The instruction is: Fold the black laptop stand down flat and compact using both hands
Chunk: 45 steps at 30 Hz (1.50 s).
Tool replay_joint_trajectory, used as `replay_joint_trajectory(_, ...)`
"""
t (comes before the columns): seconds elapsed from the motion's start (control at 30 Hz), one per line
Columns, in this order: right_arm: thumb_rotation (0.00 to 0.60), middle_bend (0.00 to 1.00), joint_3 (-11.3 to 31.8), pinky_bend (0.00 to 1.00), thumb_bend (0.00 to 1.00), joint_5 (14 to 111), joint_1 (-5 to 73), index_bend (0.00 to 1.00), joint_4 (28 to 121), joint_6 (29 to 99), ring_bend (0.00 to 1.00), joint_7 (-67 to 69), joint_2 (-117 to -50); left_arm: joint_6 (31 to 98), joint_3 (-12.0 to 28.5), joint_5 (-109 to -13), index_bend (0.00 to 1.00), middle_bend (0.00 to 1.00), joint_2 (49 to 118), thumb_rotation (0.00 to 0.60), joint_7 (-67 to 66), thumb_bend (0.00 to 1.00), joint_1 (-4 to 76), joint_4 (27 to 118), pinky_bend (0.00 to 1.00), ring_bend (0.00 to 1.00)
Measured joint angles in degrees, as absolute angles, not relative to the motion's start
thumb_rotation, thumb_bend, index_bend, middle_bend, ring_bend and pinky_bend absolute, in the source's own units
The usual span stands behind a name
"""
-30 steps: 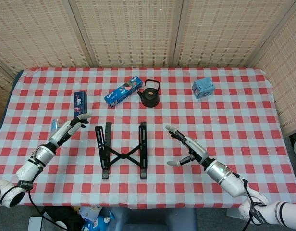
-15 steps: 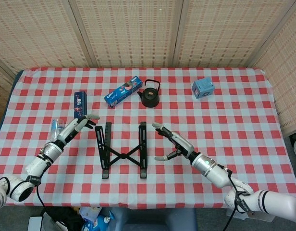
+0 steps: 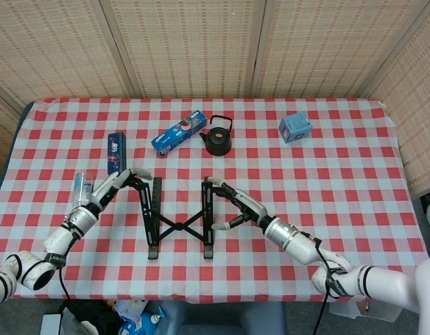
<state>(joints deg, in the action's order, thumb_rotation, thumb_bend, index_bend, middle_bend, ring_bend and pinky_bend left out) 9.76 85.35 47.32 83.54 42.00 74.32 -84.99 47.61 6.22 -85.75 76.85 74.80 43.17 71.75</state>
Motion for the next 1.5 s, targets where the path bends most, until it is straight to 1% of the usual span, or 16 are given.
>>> replay_joint_trajectory(0.17,0.6,0.24,9.2,0.0,0.06,87.0,47.8,0.09,83.2,42.5,0.03,77.1,-85.2,48.1,5.8,-86.2,0.32,0.35,76.6,0.0,77.2,0.16,43.1,72.2,0.4,0.38)
replay_joint_trajectory(0.3,0.6,0.27,8.0,0.02,0.07,89.2,47.9,0.13,83.1,44.5,0.05,79.2,-84.9,49.1,5.2,-87.1,0.35,0.38,76.1,0.0,78.3,0.16,42.9,72.7,0.43,0.41)
replay_joint_trajectory(0.4,0.6,0.28,7.1,0.03,0.09,90.5,47.9,0.13,83.2,46.0,0.06,80.3,-84.5,50.0,4.8,-87.6,0.35,0.38,75.6,0.0,79.1,0.16,42.6,73.3,0.46,0.41)
replay_joint_trajectory(0.73,0.6,0.28,3.1,0.04,0.09,96.0,47.1,0.13,87.3,52.5,0.06,81.8,-80.9,54.9,2.8,-90.5,0.35,0.38,71.8,0.0,81.1,0.16,40.8,77.3,0.48,0.41)
replay_joint_trajectory(0.93,0.6,0.26,0.0,0.04,0.09,99.0,46.7,0.13,91.1,55.3,0.06,79.7,-78.6,58.7,0.8,-93.1,0.35,0.38,68.7,0.0,81.0,0.16,39.2,80.4,0.48,0.41)
replay_joint_trajectory(1.17,0.6,0.25,-2.9,0.04,0.09,100.9,45.9,0.13,94.5,57.5,0.06,75.0,-76.8,63.0,-1.7,-95.5,0.35,0.38,65.8,0.0,77.9,0.16,36.8,83.5,0.48,0.41)
replay_joint_trajectory(1.3,0.6,0.24,-3.6,0.04,0.08,100.8,45.4,0.13,95.5,58.3,0.06,72.1,-76.4,63.9,-2.5,-95.9,0.34,0.38,65.0,0.0,75.6,0.16,36.1,84.2,0.48,0.41)
replay_joint_trajectory(1.5,0.6,0.23,-3.0,0.04,0.07,96.9,44.5,0.13,96.2,57.9,0.06,65.1,-76.4,64.5,-3.3,-96.5,0.33,0.38,64.6,0.0,71.6,0.16,35.7,84.0,0.48,0.39)
